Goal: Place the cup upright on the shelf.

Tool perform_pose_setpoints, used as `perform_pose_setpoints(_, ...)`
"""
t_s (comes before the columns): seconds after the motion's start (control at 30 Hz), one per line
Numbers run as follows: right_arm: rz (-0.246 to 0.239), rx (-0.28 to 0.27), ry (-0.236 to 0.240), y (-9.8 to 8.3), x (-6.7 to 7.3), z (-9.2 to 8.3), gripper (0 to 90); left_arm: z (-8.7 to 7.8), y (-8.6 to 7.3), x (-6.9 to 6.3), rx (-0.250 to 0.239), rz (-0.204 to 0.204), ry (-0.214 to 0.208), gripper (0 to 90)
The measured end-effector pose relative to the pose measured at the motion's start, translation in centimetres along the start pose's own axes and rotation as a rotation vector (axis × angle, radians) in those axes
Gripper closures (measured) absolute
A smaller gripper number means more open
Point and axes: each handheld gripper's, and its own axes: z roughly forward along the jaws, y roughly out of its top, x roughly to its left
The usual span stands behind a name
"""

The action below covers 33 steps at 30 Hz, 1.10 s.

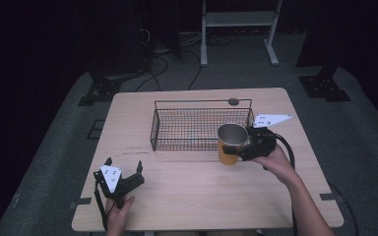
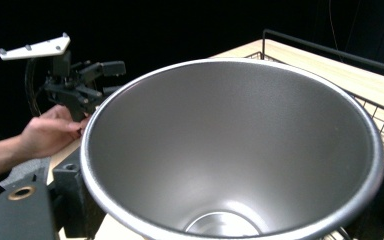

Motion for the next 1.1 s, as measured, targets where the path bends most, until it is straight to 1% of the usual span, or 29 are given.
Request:
perform_pose_setpoints(0.07,0.008,-0.009,0.004,0.3,-0.2,0.0,12.4,0.0,0.0,0.0,0.002,0.000,0.001,0.0)
perform_pose_setpoints(0.2,0.009,-0.008,-0.005,0.9,-0.6,0.0,12.4,0.0,0.0,0.0,0.002,-0.001,0.000,0.0)
perform_pose_setpoints(0.53,0.001,-0.009,-0.015,2.4,-1.1,0.0,12.4,0.0,0.0,0.0,0.001,-0.001,0.000,0.0)
perform_pose_setpoints(0.77,-0.005,-0.005,-0.020,3.2,-1.6,0.4,12.4,0.0,0.0,0.0,0.001,-0.002,0.000,0.0)
perform_pose_setpoints(0.83,-0.001,0.006,-0.021,3.6,-1.9,0.7,12.4,0.0,0.0,0.0,0.001,-0.002,0.000,0.0)
perform_pose_setpoints(0.97,-0.004,0.007,-0.027,4.1,-2.3,1.0,12.4,0.0,0.0,0.0,0.000,-0.004,0.000,0.0)
perform_pose_setpoints(1.1,-0.006,0.019,-0.033,4.6,-2.7,1.4,12.4,0.0,0.0,0.0,0.000,-0.004,0.000,0.0)
